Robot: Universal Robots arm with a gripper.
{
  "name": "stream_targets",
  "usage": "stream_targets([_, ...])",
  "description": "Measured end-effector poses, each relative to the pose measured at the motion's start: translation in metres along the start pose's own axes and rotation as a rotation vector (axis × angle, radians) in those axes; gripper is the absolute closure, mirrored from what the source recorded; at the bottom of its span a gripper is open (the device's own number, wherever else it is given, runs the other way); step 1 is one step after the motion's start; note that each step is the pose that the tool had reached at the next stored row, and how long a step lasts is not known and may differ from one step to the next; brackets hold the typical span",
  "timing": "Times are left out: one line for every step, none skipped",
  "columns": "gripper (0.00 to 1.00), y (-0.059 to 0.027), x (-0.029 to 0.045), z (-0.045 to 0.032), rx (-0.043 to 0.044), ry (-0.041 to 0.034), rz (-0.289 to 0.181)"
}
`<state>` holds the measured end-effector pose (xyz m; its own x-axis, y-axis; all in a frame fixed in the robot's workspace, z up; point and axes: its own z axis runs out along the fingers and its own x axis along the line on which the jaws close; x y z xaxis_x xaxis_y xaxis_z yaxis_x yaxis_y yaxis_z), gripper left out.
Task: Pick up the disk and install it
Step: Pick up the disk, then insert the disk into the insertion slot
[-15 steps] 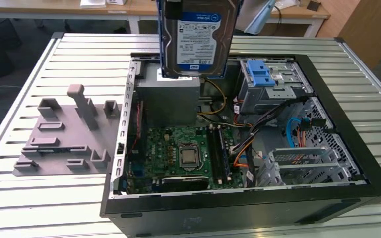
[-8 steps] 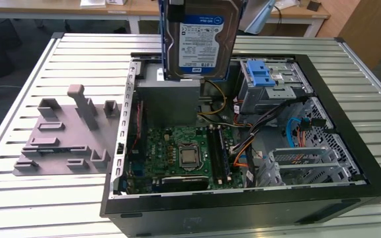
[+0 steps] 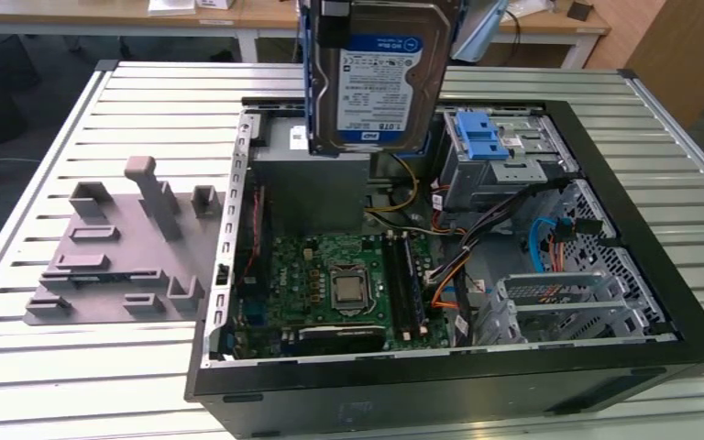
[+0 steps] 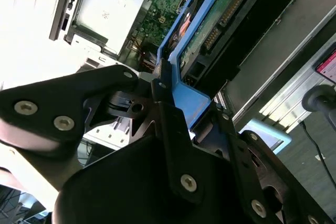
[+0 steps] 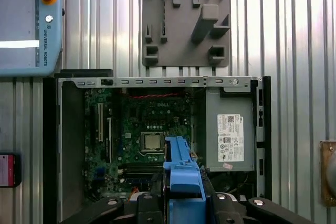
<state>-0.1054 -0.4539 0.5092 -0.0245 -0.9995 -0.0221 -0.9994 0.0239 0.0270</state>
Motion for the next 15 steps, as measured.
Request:
stream_targets([0.64,-0.0007,0.0010,0.0001,0.0000,0.0001,0.000])
stream_targets([0.64,-0.0013,0.0020,0.0003,0.0000,0.0000,0.000])
stream_targets([0.64,-0.0020,0.0030,0.0004,0.0000,0.0000,0.000])
stream_targets([0.64,-0.0026,0.0038,0.0006,0.0000,0.0001,0.000])
stream_targets([0.64,-0.0031,0.0046,0.0007,0.0000,0.0000,0.000])
stream_targets([0.64,-0.0036,0.0053,0.0008,-0.0001,0.0001,0.000])
stream_targets([0.64,-0.0041,0.0058,0.0010,0.0000,0.0000,0.000])
stream_targets([0.64,-0.0046,0.0063,0.0011,0.0001,-0.0001,0.000])
stream_targets([0.64,-0.0052,0.0068,0.0011,0.0000,0.0001,0.000])
stream_targets([0.64,-0.0060,0.0072,0.0012,0.0000,0.0000,0.000])
stream_targets([0.64,-0.0070,0.0076,0.0013,0.0000,-0.0001,0.000])
stream_targets([0.64,-0.0081,0.0081,0.0013,0.0000,0.0000,0.000])
stream_targets([0.64,-0.0092,0.0085,0.0013,-0.0001,0.0001,0.000])
stream_targets([0.64,-0.0103,0.0090,0.0013,-0.0001,0.0002,0.000])
stream_targets([0.64,-0.0113,0.0094,0.0013,-0.0001,0.0001,0.000])
